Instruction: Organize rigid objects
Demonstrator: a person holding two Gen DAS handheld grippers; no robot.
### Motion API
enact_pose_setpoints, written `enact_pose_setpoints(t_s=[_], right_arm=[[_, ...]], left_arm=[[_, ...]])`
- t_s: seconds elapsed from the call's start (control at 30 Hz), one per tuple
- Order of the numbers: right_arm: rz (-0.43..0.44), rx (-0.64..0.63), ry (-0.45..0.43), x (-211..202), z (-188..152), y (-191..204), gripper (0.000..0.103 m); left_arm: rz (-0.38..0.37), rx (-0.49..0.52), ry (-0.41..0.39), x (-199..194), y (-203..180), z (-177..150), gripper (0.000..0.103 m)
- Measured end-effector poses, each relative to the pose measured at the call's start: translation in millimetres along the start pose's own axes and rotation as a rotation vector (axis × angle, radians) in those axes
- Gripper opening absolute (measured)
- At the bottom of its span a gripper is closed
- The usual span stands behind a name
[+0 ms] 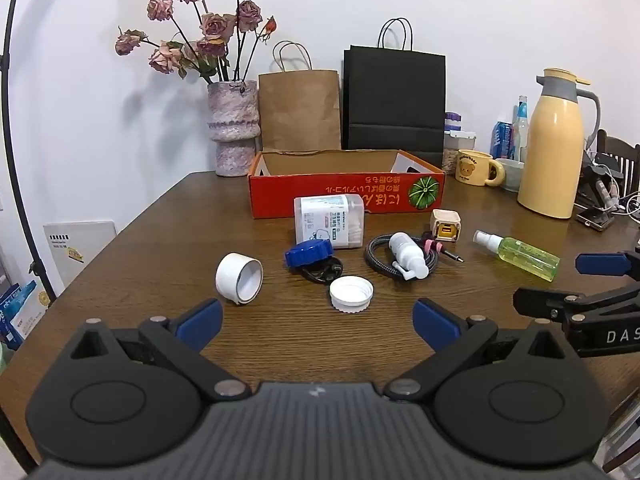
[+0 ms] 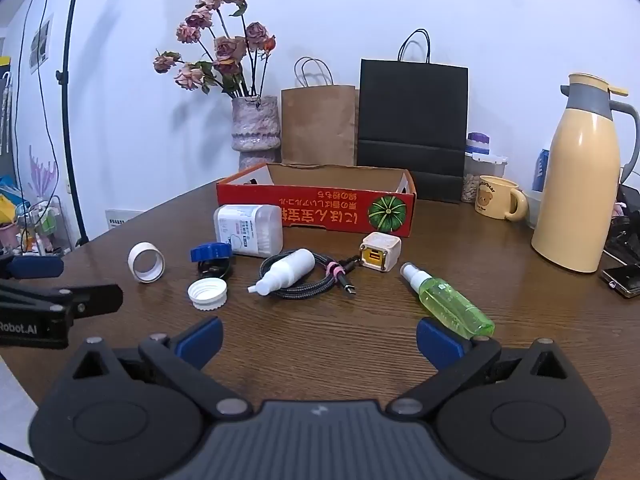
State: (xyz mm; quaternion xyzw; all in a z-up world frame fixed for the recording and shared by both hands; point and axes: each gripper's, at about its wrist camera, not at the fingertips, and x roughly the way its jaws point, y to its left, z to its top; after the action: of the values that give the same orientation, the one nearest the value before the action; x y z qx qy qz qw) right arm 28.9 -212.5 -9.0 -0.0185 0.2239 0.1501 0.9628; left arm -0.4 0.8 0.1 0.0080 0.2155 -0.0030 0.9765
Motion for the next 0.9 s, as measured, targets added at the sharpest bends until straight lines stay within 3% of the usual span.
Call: enact_pose_setpoints(t_s=[0.9], right_arm=[[-0.001, -0.004, -0.001, -6.3, 1.8, 1.8, 0.103]], left_arm=[[-0.004, -0.007, 0.021, 1.5, 0.6, -0.5, 0.103]])
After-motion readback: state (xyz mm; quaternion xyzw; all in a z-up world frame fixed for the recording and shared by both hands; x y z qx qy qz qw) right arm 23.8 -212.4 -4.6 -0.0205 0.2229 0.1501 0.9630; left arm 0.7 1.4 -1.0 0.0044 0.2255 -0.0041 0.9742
